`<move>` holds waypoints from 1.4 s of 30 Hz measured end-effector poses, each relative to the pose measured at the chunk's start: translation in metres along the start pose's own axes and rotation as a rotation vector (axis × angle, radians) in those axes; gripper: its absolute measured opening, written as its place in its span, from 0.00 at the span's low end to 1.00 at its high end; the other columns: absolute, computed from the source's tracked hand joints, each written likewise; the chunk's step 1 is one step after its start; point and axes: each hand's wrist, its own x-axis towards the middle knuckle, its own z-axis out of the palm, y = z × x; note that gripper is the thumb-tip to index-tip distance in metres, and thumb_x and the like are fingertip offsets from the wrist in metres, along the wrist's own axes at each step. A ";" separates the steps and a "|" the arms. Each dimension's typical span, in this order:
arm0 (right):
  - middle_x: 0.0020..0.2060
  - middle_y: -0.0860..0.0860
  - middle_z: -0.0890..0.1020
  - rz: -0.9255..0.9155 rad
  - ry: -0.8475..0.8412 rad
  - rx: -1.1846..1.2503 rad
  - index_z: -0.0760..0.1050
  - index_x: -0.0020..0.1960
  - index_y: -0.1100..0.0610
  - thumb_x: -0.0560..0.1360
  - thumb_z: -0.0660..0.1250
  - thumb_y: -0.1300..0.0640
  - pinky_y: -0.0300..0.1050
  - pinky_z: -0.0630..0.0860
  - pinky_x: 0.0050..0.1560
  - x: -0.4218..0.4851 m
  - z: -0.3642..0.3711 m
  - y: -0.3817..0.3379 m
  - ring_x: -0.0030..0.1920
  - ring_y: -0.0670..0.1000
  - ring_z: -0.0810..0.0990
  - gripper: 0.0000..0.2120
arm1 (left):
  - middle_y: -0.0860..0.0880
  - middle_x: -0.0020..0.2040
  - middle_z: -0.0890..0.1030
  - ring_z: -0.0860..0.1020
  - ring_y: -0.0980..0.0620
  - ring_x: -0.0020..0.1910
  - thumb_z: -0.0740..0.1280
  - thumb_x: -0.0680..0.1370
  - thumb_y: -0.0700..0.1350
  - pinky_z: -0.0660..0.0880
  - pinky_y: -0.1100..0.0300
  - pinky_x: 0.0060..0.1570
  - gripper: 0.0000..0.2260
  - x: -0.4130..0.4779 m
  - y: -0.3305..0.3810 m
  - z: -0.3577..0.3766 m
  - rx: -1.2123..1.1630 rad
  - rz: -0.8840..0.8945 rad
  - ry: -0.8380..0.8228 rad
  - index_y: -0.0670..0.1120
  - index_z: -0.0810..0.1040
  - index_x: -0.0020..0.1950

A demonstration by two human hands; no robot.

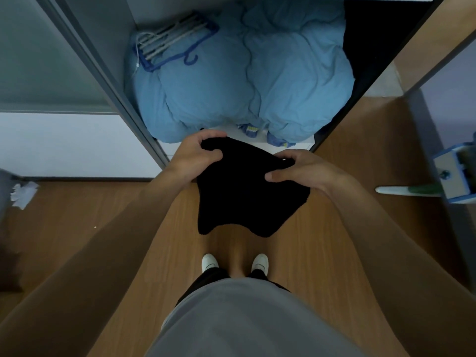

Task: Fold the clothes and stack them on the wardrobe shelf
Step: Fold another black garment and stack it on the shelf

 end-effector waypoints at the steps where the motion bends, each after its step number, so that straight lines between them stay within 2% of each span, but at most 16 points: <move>1: 0.47 0.36 0.76 -0.007 -0.009 -0.074 0.72 0.56 0.42 0.66 0.81 0.48 0.24 0.71 0.33 0.000 0.000 0.002 0.41 0.36 0.80 0.24 | 0.51 0.59 0.82 0.82 0.53 0.55 0.70 0.74 0.34 0.79 0.57 0.60 0.22 0.001 -0.001 -0.002 0.044 -0.014 -0.025 0.51 0.79 0.66; 6: 0.46 0.55 0.82 -0.026 0.154 -0.352 0.81 0.53 0.62 0.74 0.74 0.59 0.43 0.76 0.40 0.007 0.009 0.007 0.46 0.53 0.81 0.10 | 0.49 0.68 0.73 0.72 0.54 0.65 0.72 0.73 0.35 0.68 0.66 0.62 0.33 0.003 -0.008 -0.004 0.382 0.019 -0.101 0.50 0.66 0.76; 9: 0.43 0.54 0.82 -0.027 0.272 -0.430 0.81 0.47 0.58 0.75 0.72 0.54 0.49 0.79 0.47 0.008 0.010 0.008 0.46 0.54 0.81 0.07 | 0.46 0.71 0.71 0.70 0.49 0.69 0.73 0.73 0.37 0.64 0.64 0.64 0.36 0.007 -0.011 -0.003 0.593 0.057 -0.135 0.48 0.63 0.78; 11: 0.41 0.52 0.82 -0.035 0.316 -0.455 0.81 0.44 0.55 0.75 0.73 0.50 0.48 0.79 0.46 0.008 0.010 0.006 0.45 0.52 0.81 0.08 | 0.46 0.67 0.75 0.74 0.46 0.65 0.74 0.72 0.41 0.70 0.58 0.65 0.30 0.010 -0.013 -0.004 0.743 0.059 -0.130 0.47 0.69 0.74; 14: 0.44 0.51 0.83 -0.044 0.366 -0.403 0.82 0.47 0.53 0.74 0.73 0.46 0.51 0.81 0.49 0.005 0.009 0.001 0.46 0.51 0.81 0.11 | 0.47 0.51 0.82 0.80 0.46 0.51 0.72 0.71 0.43 0.78 0.51 0.53 0.11 0.013 -0.016 -0.009 0.913 0.080 -0.045 0.46 0.82 0.53; 18: 0.43 0.54 0.84 -0.075 0.385 -0.244 0.82 0.44 0.53 0.74 0.73 0.48 0.56 0.81 0.49 0.003 0.007 0.000 0.45 0.54 0.83 0.08 | 0.49 0.43 0.80 0.78 0.49 0.45 0.73 0.70 0.45 0.77 0.55 0.42 0.05 0.014 -0.022 -0.017 0.826 0.081 0.109 0.47 0.81 0.44; 21: 0.43 0.62 0.84 -0.128 0.371 -0.070 0.81 0.45 0.64 0.77 0.71 0.54 0.60 0.80 0.46 0.001 0.006 0.003 0.44 0.60 0.84 0.12 | 0.49 0.50 0.73 0.74 0.53 0.47 0.75 0.69 0.46 0.72 0.62 0.45 0.06 0.018 -0.025 -0.022 0.655 0.092 0.156 0.50 0.80 0.42; 23: 0.45 0.62 0.83 -0.162 0.356 -0.013 0.79 0.44 0.67 0.78 0.70 0.56 0.57 0.79 0.44 0.001 0.003 0.006 0.43 0.59 0.82 0.13 | 0.50 0.53 0.72 0.75 0.56 0.49 0.74 0.71 0.44 0.69 0.74 0.45 0.06 0.018 -0.024 -0.026 0.459 0.074 0.147 0.48 0.81 0.46; 25: 0.56 0.54 0.80 -0.200 0.329 -0.031 0.81 0.49 0.65 0.79 0.68 0.57 0.46 0.74 0.54 0.002 0.000 0.008 0.54 0.51 0.79 0.10 | 0.53 0.48 0.78 0.78 0.61 0.42 0.72 0.72 0.42 0.70 0.78 0.38 0.05 0.015 -0.024 -0.028 0.303 0.040 0.132 0.48 0.81 0.47; 27: 0.69 0.46 0.72 -0.225 0.303 -0.050 0.79 0.64 0.62 0.81 0.66 0.57 0.37 0.64 0.67 0.002 -0.002 0.007 0.68 0.44 0.69 0.14 | 0.58 0.35 0.81 0.79 0.63 0.32 0.70 0.73 0.42 0.72 0.73 0.31 0.04 0.010 -0.022 -0.029 0.117 -0.010 0.101 0.51 0.80 0.43; 29: 0.70 0.48 0.74 -0.229 0.267 0.023 0.75 0.69 0.60 0.82 0.65 0.57 0.38 0.63 0.69 0.003 -0.005 0.007 0.69 0.45 0.70 0.17 | 0.60 0.29 0.79 0.79 0.63 0.29 0.68 0.71 0.42 0.72 0.72 0.28 0.03 0.007 -0.019 -0.031 0.003 -0.011 0.082 0.50 0.78 0.41; 32: 0.56 0.64 0.83 -0.232 0.242 0.258 0.79 0.59 0.66 0.81 0.64 0.60 0.45 0.73 0.59 -0.002 -0.008 0.005 0.54 0.54 0.82 0.12 | 0.58 0.39 0.84 0.84 0.59 0.41 0.73 0.70 0.45 0.77 0.69 0.38 0.07 0.006 -0.017 -0.039 -0.210 0.073 0.001 0.52 0.80 0.46; 35: 0.52 0.56 0.86 -0.200 0.226 0.576 0.81 0.59 0.62 0.79 0.66 0.63 0.44 0.77 0.60 -0.004 -0.010 -0.001 0.54 0.54 0.84 0.10 | 0.58 0.54 0.84 0.81 0.59 0.56 0.81 0.68 0.48 0.78 0.67 0.52 0.19 0.005 -0.020 -0.037 -0.190 0.085 -0.188 0.60 0.81 0.56; 37: 0.52 0.56 0.86 -0.136 0.230 0.606 0.80 0.60 0.62 0.77 0.67 0.63 0.47 0.78 0.60 -0.003 -0.009 -0.004 0.55 0.55 0.84 0.12 | 0.61 0.52 0.85 0.82 0.62 0.53 0.81 0.67 0.51 0.78 0.70 0.50 0.18 0.002 -0.023 -0.026 -0.104 0.002 -0.246 0.64 0.83 0.54; 39: 0.55 0.59 0.85 -0.057 0.201 0.548 0.79 0.62 0.62 0.77 0.68 0.61 0.52 0.78 0.60 -0.005 -0.013 -0.006 0.57 0.58 0.84 0.14 | 0.57 0.51 0.86 0.83 0.57 0.53 0.80 0.67 0.54 0.79 0.65 0.53 0.16 0.003 -0.030 -0.016 -0.108 -0.043 -0.231 0.59 0.84 0.54; 42: 0.56 0.57 0.85 0.022 0.136 0.632 0.81 0.61 0.58 0.73 0.72 0.55 0.48 0.84 0.47 -0.014 -0.031 -0.008 0.53 0.55 0.85 0.17 | 0.57 0.54 0.86 0.83 0.57 0.55 0.81 0.63 0.60 0.79 0.65 0.52 0.20 -0.001 -0.022 -0.011 -0.256 -0.069 -0.208 0.62 0.83 0.53</move>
